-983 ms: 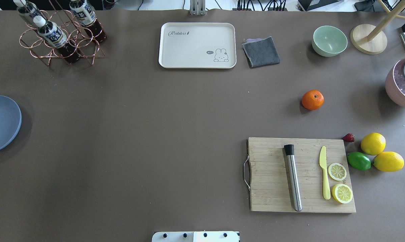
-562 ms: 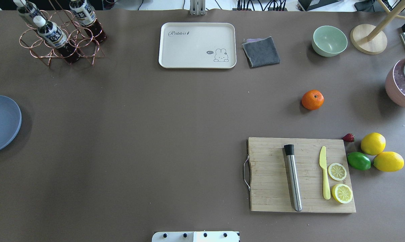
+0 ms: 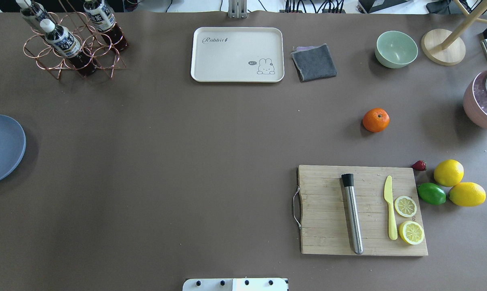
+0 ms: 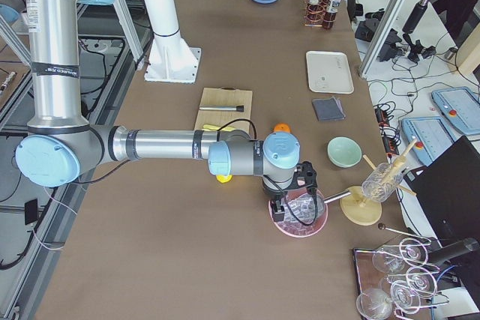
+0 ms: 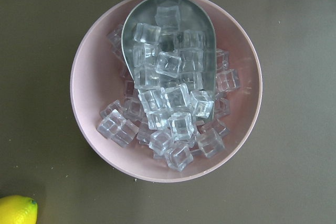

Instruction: Pick orange to plate

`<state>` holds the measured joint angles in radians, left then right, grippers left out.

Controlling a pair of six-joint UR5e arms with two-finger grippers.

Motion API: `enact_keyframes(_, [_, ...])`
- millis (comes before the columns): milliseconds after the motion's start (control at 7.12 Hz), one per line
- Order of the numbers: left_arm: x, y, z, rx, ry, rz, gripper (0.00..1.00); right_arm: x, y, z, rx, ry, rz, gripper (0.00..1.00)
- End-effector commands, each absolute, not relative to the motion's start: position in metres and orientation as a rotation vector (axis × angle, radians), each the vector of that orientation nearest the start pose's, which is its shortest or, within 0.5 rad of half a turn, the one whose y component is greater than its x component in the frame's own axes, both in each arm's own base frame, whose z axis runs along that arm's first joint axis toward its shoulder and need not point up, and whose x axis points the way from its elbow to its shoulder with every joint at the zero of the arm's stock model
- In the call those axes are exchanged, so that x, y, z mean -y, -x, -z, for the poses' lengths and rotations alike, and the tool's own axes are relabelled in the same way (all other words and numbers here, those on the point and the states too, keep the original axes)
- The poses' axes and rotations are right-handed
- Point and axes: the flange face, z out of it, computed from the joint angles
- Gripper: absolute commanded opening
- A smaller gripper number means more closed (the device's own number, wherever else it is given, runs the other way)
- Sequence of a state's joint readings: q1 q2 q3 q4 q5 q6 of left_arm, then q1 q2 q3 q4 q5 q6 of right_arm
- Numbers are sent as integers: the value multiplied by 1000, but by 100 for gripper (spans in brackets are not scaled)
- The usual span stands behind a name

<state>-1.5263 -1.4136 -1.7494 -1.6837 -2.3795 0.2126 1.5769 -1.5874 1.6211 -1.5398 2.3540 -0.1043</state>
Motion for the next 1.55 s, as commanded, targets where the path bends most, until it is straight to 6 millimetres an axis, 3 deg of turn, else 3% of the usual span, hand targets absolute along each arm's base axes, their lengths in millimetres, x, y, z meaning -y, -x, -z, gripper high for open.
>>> enact_keyframes(0, [435, 42, -629, -801, -195, -294, 97, 487, -66, -640, 774, -96, 105, 100])
enact_keyframes(140, [437, 42, -636, -800, -181, -290, 97, 485, -66, -644, 773, -95, 109, 100])
enact_keyframes(421, [474, 33, -656, -804, -145, -285, 97, 490, -62, -638, 774, -105, 120, 100])
enact_keyframes(702, [507, 2, -684, -810, -104, -297, 97, 493, -54, -636, 775, -103, 135, 100])
enact_keyframes(983, [507, -25, -710, -822, -132, -255, 97, 497, -47, -632, 781, -101, 150, 100])
enact_keyframes(1124, [505, -25, -714, -823, -125, -247, 97, 498, -45, -632, 782, -100, 155, 100])
enact_keyframes(1405, [501, -49, -729, -825, -108, -288, 97, 497, -44, -634, 787, -93, 152, 100])
